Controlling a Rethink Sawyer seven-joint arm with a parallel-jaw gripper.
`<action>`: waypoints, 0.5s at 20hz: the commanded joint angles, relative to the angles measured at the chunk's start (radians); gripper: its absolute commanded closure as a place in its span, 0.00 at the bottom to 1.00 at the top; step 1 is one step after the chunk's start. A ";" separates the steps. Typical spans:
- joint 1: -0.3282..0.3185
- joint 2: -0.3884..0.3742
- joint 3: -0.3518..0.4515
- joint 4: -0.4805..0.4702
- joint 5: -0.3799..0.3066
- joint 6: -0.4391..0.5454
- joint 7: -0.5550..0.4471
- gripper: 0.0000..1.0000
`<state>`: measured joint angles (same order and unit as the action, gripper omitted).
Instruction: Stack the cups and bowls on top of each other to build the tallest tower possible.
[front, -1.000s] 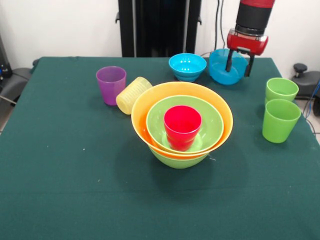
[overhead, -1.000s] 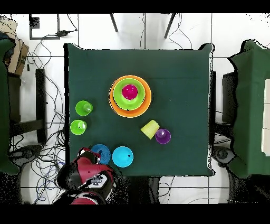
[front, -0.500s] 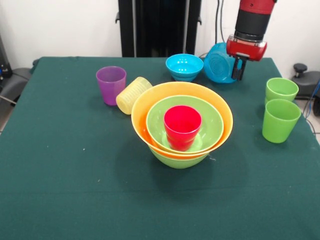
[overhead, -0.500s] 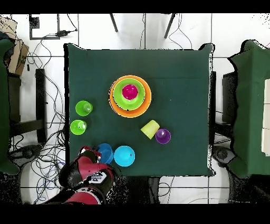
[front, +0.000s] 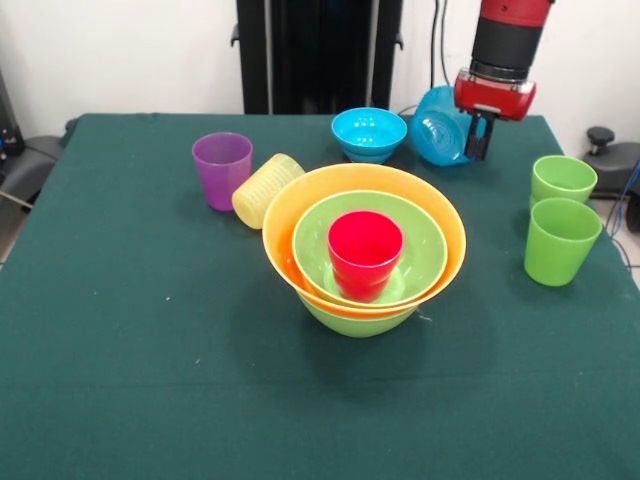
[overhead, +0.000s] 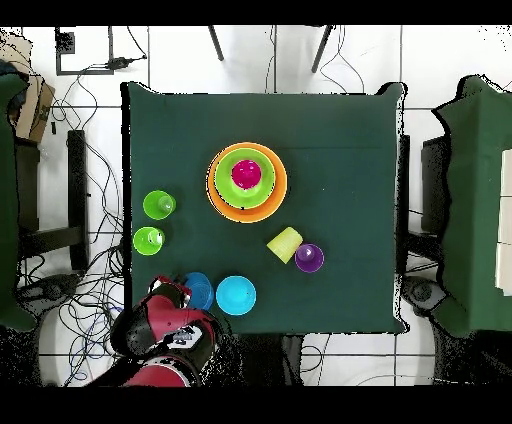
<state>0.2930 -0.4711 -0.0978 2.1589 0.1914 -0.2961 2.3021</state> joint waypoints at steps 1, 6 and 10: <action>-0.021 -0.061 0.081 -0.009 0.013 0.053 0.162 1.00; -0.006 -0.057 0.061 -0.007 0.006 0.018 0.156 0.00; -0.020 -0.079 0.075 0.021 -0.004 0.023 0.169 0.00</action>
<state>0.2930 -0.5313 -0.0991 2.1654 0.1909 -0.2959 2.3021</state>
